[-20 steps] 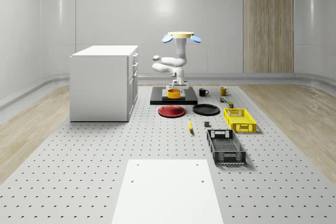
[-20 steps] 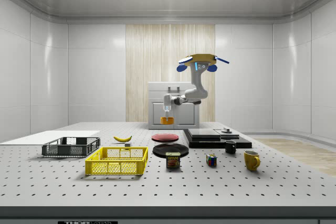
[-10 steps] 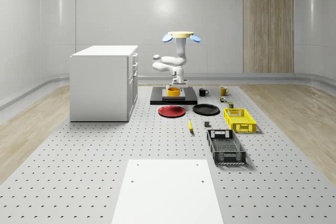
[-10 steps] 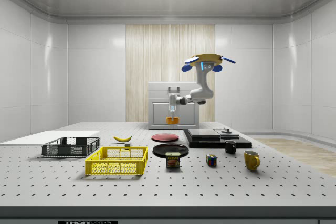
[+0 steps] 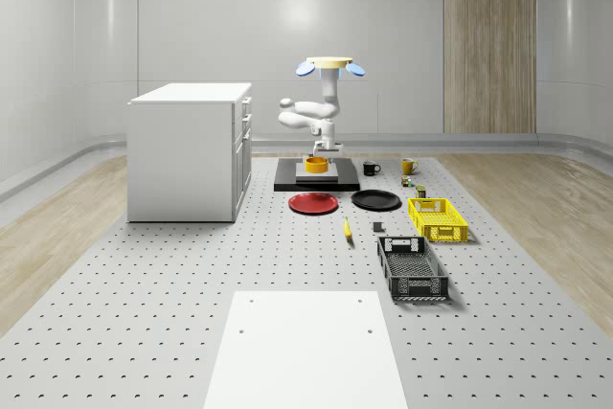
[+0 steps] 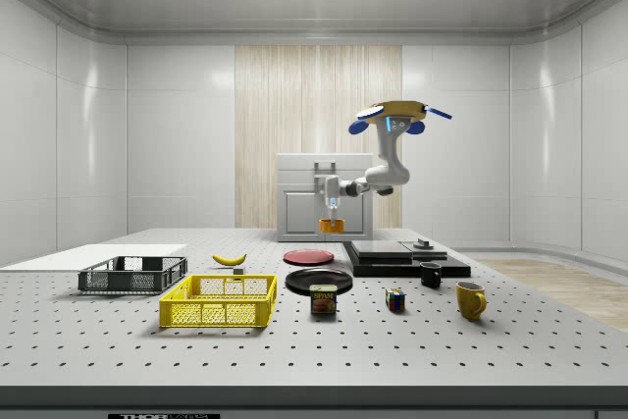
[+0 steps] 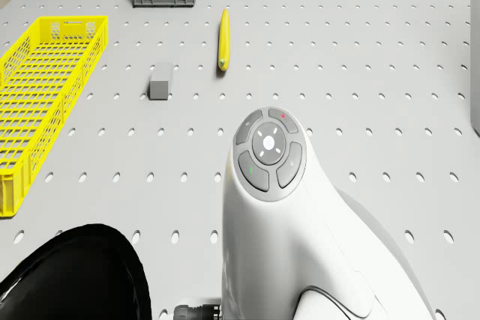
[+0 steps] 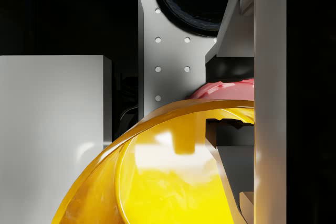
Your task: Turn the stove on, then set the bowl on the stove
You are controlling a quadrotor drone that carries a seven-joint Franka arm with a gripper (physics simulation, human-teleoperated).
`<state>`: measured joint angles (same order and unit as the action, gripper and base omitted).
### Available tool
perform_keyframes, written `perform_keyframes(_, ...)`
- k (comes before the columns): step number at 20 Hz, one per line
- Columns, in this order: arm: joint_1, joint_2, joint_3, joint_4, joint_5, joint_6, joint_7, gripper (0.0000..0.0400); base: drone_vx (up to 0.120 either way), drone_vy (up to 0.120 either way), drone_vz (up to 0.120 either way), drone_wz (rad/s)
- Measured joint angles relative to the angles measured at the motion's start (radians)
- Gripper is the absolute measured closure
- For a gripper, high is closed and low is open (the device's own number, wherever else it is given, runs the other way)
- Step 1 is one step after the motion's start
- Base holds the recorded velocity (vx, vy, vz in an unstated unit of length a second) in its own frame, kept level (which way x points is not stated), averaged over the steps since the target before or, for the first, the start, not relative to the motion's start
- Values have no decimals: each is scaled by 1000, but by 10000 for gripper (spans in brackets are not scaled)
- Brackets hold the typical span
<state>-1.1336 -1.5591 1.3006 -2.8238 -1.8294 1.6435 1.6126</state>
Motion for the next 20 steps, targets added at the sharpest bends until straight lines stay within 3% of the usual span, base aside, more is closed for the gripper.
perform_keyframes(11,0,-1,0,0,1,1,0,300,-120,0,0,0)
perform_keyframes(14,0,-2,0,0,1,2,0,300,-120,-93,0,0)
perform_keyframes(20,-1,-2,0,0,1,2,0,300,-120,20,0,0)
